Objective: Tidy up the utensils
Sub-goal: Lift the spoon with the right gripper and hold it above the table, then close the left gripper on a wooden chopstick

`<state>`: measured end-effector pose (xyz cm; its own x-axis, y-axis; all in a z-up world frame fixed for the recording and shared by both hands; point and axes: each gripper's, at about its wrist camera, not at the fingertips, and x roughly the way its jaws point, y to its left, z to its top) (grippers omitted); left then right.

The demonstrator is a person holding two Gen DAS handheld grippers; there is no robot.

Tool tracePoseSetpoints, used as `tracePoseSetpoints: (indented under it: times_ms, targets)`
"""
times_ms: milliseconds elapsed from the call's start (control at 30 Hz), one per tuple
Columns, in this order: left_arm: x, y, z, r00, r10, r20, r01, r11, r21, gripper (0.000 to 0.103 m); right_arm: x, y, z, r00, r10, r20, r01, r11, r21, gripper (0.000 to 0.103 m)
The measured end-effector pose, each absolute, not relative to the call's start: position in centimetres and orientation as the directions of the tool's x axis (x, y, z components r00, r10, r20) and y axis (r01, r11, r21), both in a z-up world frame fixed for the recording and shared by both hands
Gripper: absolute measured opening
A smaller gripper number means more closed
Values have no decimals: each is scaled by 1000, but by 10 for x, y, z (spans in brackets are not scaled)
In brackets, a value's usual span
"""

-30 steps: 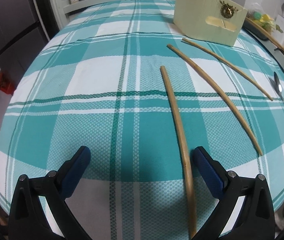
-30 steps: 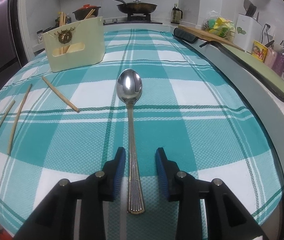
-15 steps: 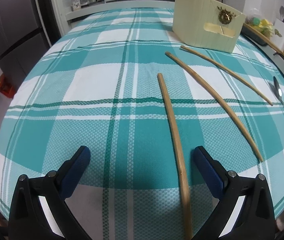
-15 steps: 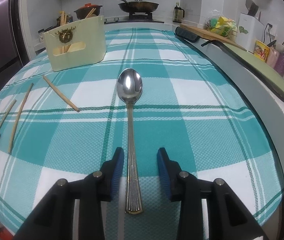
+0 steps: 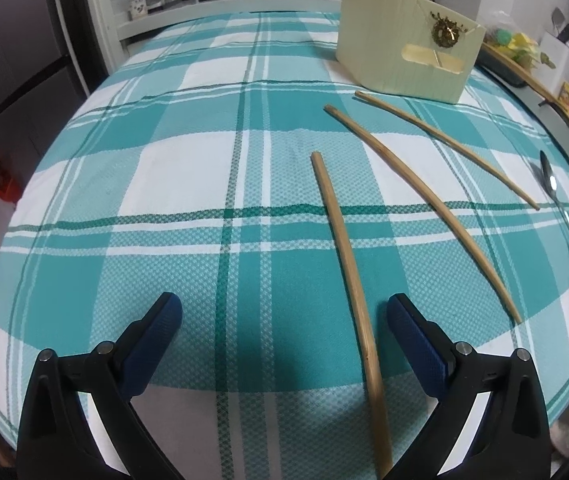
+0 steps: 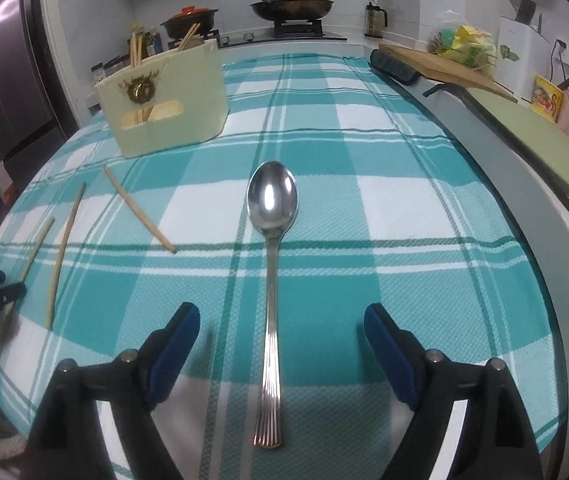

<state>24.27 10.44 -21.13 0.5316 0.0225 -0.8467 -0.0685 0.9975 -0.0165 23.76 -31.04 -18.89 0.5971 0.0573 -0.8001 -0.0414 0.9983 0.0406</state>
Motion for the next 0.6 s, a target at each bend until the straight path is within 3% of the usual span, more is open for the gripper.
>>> tracePoseSetpoints:
  times_ms: [167,367,433,500,533,567,600]
  targets:
    - [266,103,-209,520,15,-854,-50,999,-13,102,276,-312,-189,562,81,-823,-62,997,55,85]
    - [292,93,-213,493,14,-870,-17,1000,6,97,321,-284,-220,502,24,-865,-128,991,-47,85]
    - [299,89,-210,494,3,-870,-4,1000,1,86,330,-279,-221,527,21,-850,-141,988,-63,85]
    - [303,83,-207,498,-9,-867,19,1000,0,63,339,-280,-221,536,25,-844,-122,991,-49,85]
    - [304,80,-205,502,-16,-865,30,1000,-1,55,341,-279,-221,542,23,-840,-123,991,-52,80]
    - [304,78,-204,507,-13,-862,37,999,7,38,343,-278,-219,552,24,-834,-126,991,-55,64]
    - [304,76,-203,514,-5,-858,40,999,18,21,345,-277,-217,558,22,-829,-127,990,-60,54]
